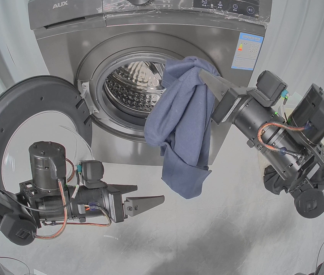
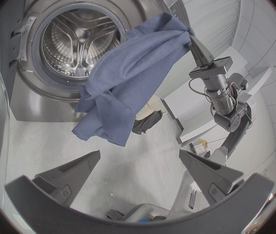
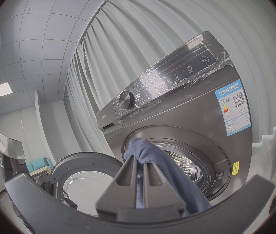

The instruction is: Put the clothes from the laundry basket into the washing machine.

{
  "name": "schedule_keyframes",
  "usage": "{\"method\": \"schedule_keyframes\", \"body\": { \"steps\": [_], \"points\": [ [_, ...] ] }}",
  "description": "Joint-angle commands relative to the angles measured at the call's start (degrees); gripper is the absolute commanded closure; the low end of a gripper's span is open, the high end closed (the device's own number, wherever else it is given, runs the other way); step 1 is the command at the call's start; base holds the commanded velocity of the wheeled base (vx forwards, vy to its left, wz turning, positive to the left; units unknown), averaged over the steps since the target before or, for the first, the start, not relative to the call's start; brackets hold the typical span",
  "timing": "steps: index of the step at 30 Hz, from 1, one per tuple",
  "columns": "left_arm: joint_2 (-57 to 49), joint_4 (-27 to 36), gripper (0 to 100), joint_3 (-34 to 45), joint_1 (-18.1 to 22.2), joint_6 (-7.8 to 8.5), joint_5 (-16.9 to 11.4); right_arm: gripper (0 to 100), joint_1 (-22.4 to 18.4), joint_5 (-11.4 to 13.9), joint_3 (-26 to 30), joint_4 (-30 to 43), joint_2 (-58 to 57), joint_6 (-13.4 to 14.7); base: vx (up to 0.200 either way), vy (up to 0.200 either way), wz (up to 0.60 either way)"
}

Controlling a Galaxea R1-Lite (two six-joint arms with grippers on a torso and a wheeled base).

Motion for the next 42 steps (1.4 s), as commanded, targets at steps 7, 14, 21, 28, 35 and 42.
{"method": "schedule_keyframes", "body": {
  "steps": [7,14,21,28,35,42],
  "points": [
    [3.4,-0.8,0,-0.2,-1.7,-0.16,0.0,100,0.4,0.0,-0.1,0.1,0.2,0.0,0.0,0.0,0.0],
    [7.3,-1.6,0,-2.3,-2.3,-0.16,0.0,100,0.4,0.0,0.1,0.0,0.1,0.0,0.0,0.0,0.0],
    [14.0,-7.1,0,-5.3,-3.3,-1.66,0.3,100,0.4,0.0,0.2,0.0,0.1,0.0,0.0,0.0,0.0],
    [20.3,-14.2,0,-7.5,-4.2,-3.94,4.3,100,1.0,0.0,0.1,0.2,0.0,-0.1,0.0,0.0,0.0],
    [24.5,-16.5,0,-9.8,-3.8,-3.94,5.6,100,1.1,0.0,0.1,0.3,0.0,-0.1,0.0,0.0,0.0],
    [26.2,-19.5,0,-13.3,-3.6,-4.12,8.6,100,1.1,0.0,0.6,0.1,0.0,0.0,0.0,0.0,0.0]
  ]
}}
